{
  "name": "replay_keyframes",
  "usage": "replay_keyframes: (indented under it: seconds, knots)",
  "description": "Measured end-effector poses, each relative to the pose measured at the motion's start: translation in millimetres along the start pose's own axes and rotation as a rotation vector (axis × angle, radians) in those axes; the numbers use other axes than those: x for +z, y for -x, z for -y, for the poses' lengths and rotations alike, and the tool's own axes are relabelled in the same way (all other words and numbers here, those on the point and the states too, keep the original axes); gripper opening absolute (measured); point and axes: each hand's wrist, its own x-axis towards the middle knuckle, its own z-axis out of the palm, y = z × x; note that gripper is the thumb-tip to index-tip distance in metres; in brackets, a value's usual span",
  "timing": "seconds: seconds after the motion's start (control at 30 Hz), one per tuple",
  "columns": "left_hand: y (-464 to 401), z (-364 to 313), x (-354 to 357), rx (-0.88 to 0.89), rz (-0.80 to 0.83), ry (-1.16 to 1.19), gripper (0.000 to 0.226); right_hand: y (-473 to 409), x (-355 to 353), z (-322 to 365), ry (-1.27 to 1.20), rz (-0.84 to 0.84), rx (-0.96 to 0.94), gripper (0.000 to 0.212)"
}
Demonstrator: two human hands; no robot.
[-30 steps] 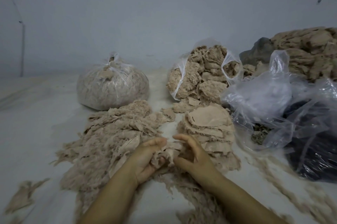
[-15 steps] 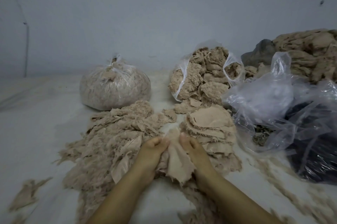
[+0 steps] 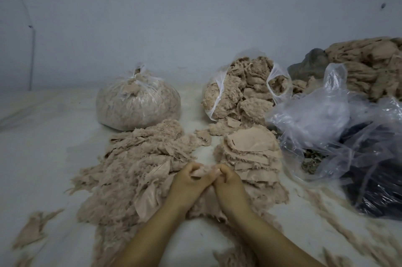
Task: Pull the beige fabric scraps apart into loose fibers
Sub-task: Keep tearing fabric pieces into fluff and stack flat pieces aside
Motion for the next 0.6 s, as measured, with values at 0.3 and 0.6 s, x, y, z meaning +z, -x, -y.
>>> replay_keyframes:
  seconds: [0.3,0.6]
  knots:
    - [-20,6,-38,0.027,-0.35,0.059,0.036,0,-12,6,0.114,0.009,-0.04,0.034]
    - [-9,-2,-17,-0.024,-0.069,0.17,0.017,-1,-9,13,0.092,0.038,-0.014,0.028]
